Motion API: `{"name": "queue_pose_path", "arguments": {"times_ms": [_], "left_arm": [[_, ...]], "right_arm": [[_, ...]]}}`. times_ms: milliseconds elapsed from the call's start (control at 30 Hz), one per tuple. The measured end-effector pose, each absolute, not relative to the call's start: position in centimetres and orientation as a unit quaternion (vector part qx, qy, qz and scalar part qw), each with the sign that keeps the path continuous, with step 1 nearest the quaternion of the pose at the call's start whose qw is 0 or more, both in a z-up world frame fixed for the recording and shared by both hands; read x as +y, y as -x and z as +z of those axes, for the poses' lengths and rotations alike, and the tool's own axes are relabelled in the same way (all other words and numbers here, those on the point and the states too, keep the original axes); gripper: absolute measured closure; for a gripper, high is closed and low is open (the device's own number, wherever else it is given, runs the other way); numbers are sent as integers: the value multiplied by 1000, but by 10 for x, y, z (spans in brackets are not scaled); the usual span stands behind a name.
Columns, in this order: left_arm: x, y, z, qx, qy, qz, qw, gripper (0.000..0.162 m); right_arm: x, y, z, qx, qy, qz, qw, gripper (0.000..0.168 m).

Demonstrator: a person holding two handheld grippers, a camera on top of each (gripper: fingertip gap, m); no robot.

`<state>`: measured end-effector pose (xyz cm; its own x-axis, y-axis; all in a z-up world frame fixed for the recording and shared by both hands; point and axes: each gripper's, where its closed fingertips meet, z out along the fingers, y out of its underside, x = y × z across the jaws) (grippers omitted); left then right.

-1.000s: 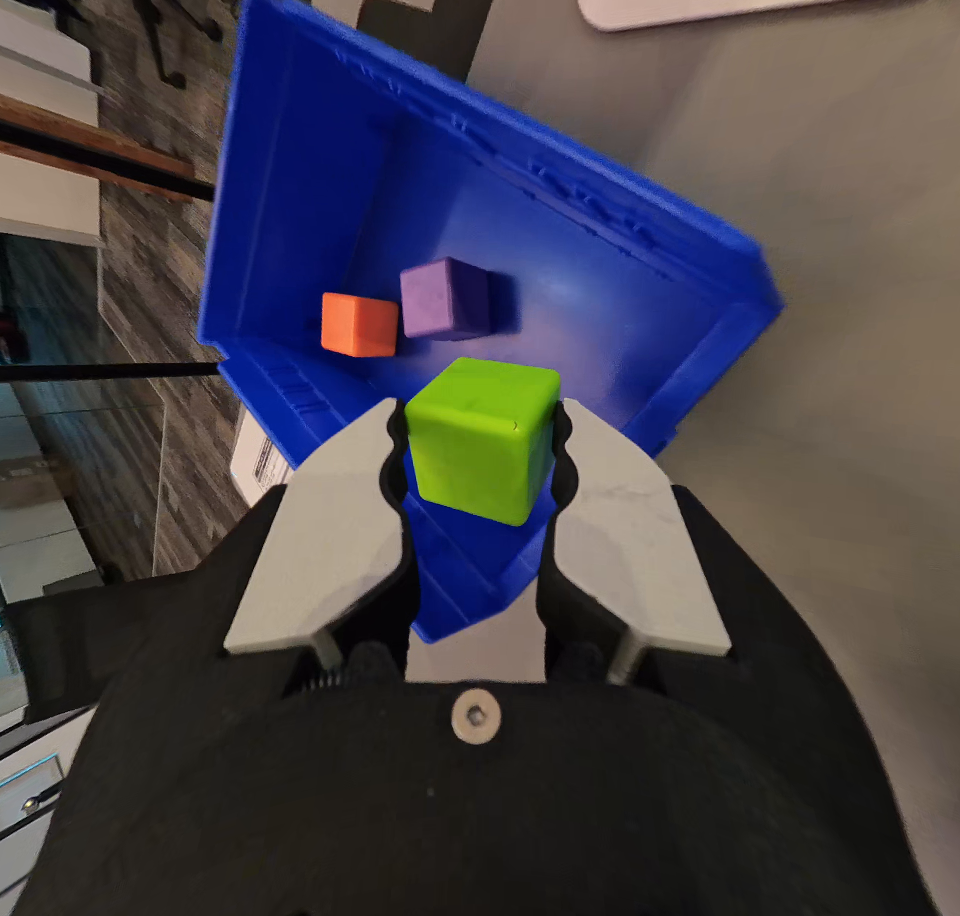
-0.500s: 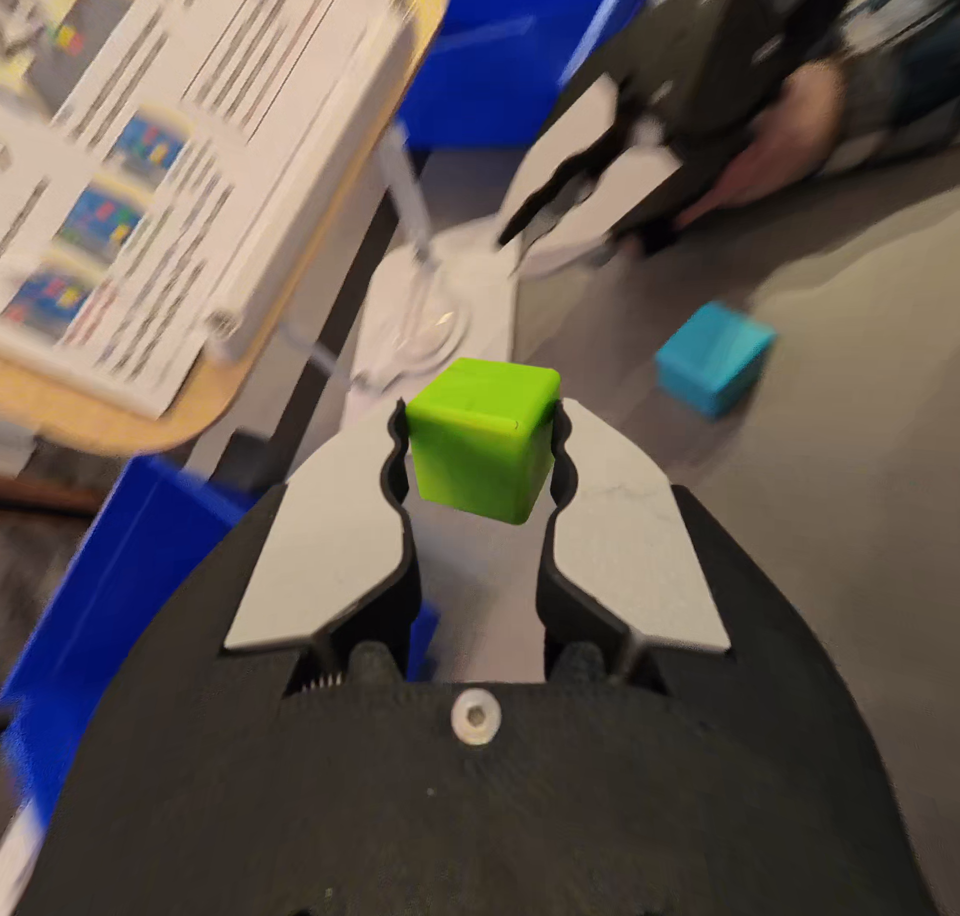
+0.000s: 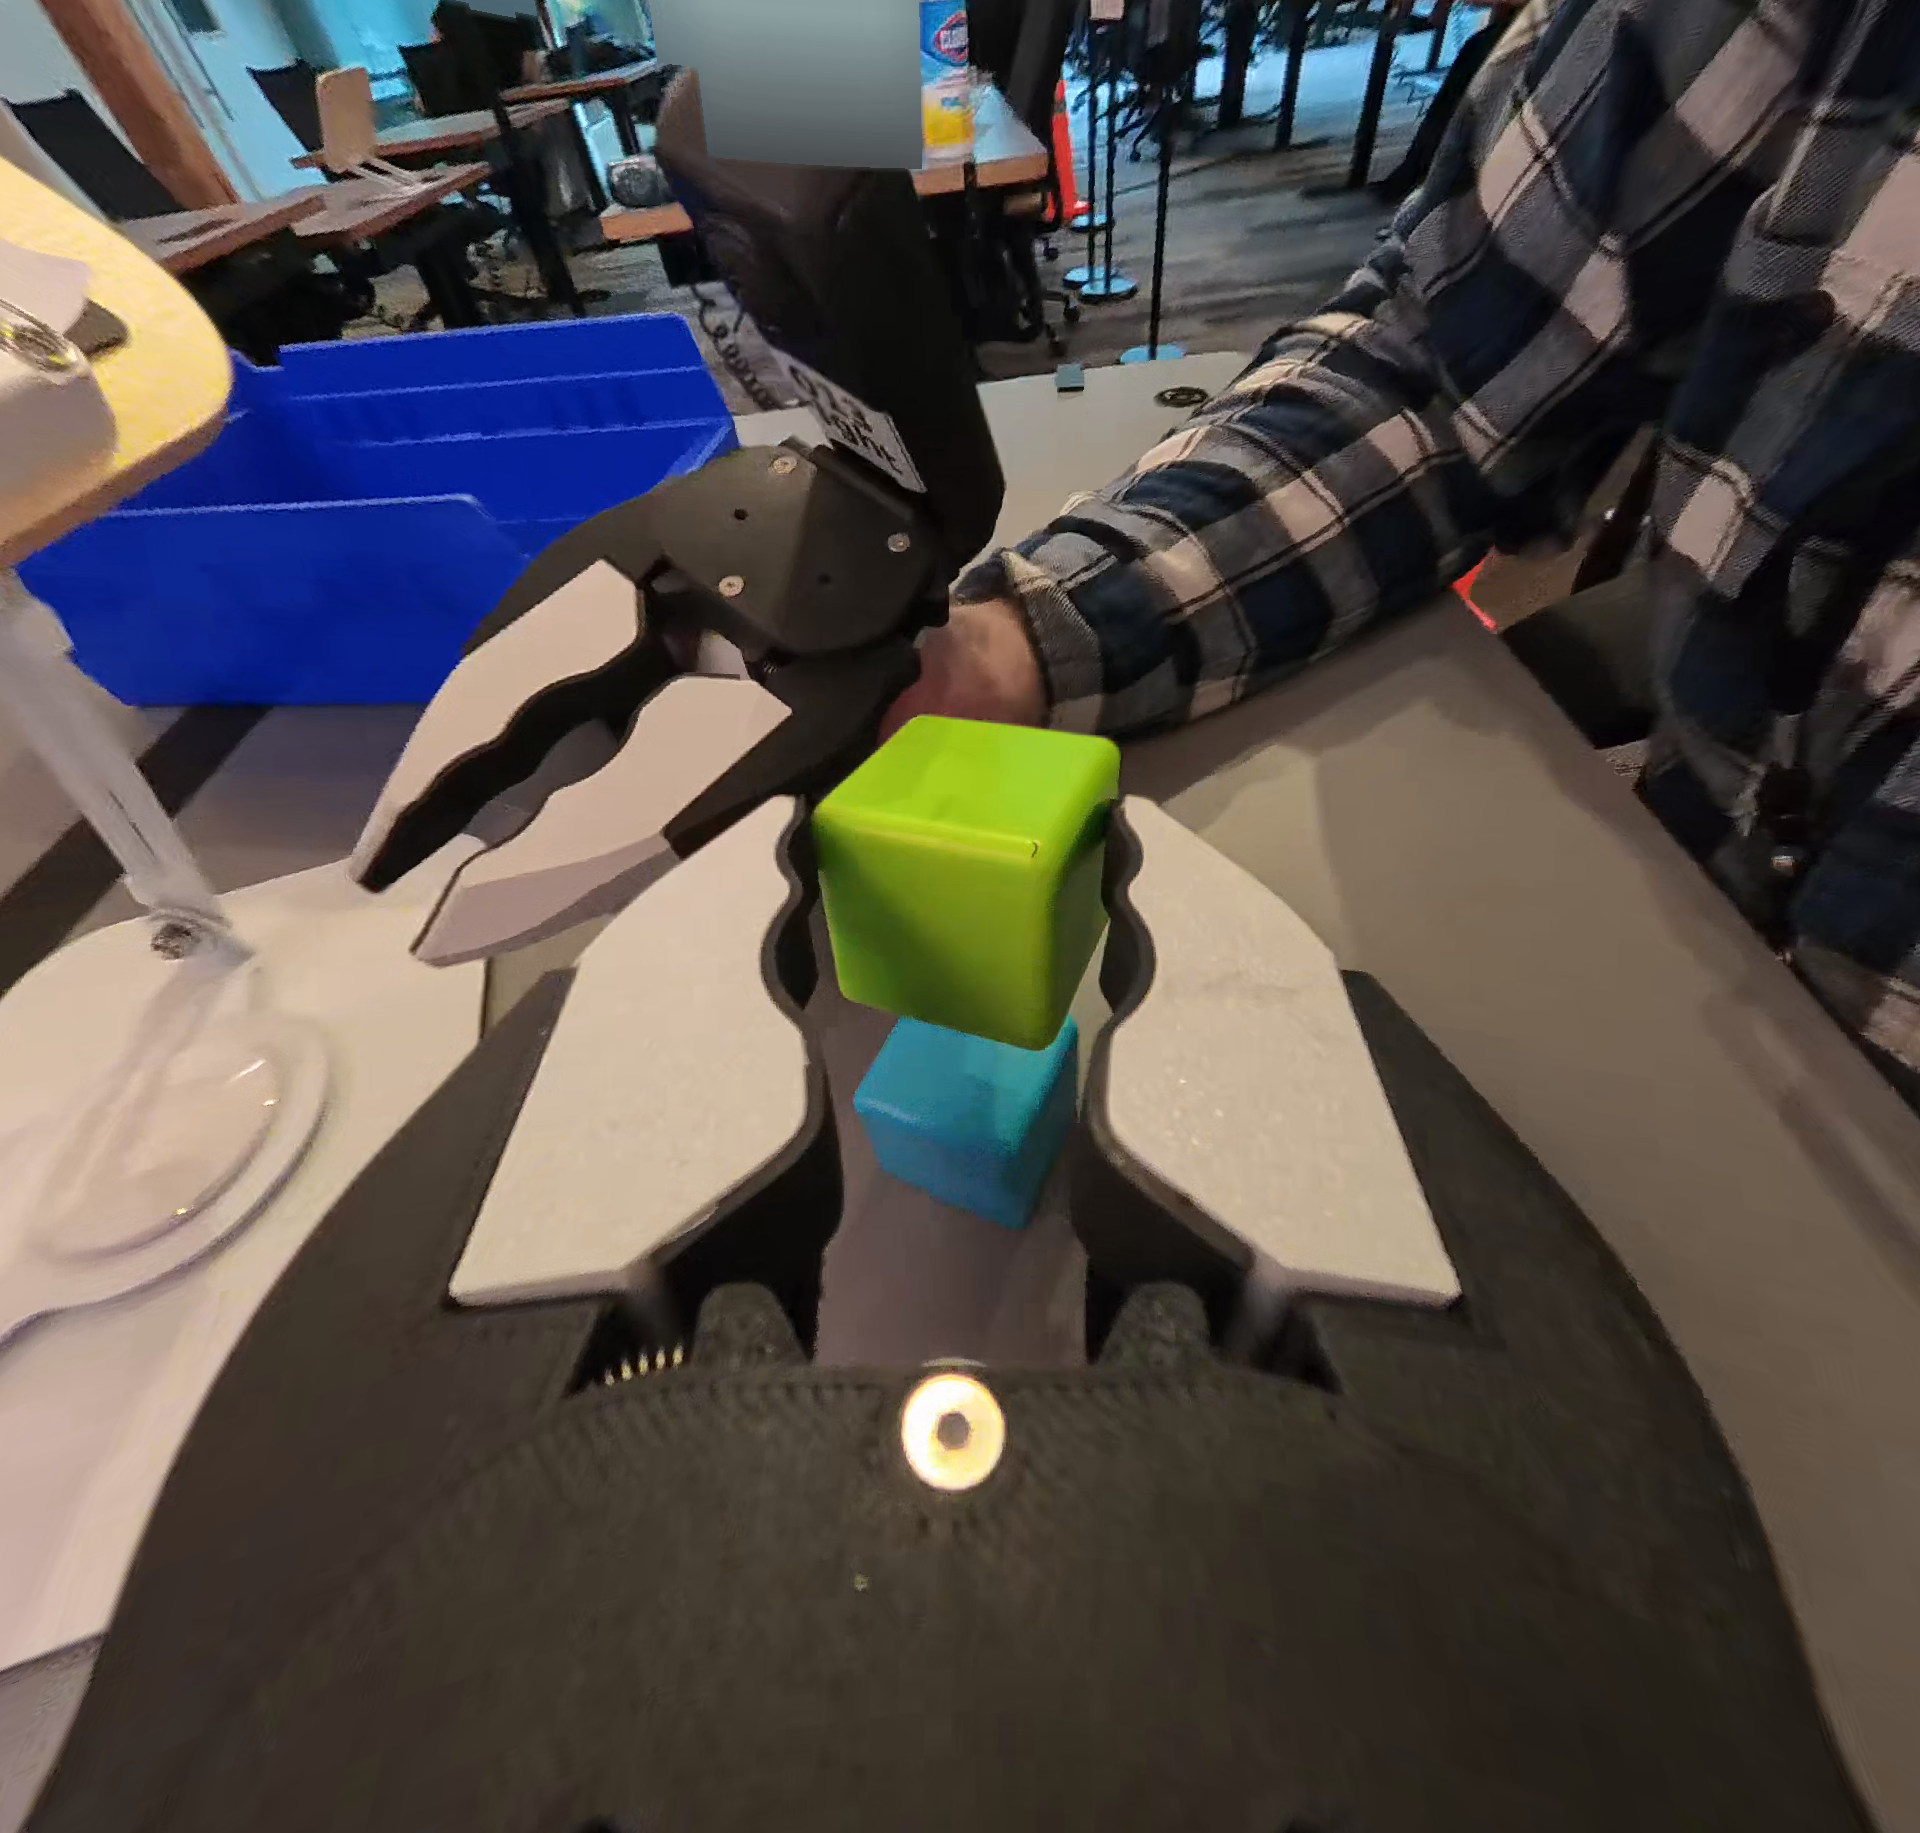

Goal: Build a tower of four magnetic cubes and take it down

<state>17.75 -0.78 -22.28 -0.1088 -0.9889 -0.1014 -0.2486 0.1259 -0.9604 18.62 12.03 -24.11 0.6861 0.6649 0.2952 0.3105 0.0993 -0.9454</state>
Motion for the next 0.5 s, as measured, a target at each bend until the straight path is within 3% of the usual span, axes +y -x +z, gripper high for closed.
{"name": "queue_pose_path", "arguments": {"times_ms": [233, 500], "left_arm": [[-5, -179, -259, 616, 523, -427, 406, 110], [-2, -177, -260, 614, 529, -435, 393, 110]], "right_arm": [[120, -186, -241, -372, 657, 138, 641, 147], [120, -186, -241, -373, 656, 137, 642, 147]]}}
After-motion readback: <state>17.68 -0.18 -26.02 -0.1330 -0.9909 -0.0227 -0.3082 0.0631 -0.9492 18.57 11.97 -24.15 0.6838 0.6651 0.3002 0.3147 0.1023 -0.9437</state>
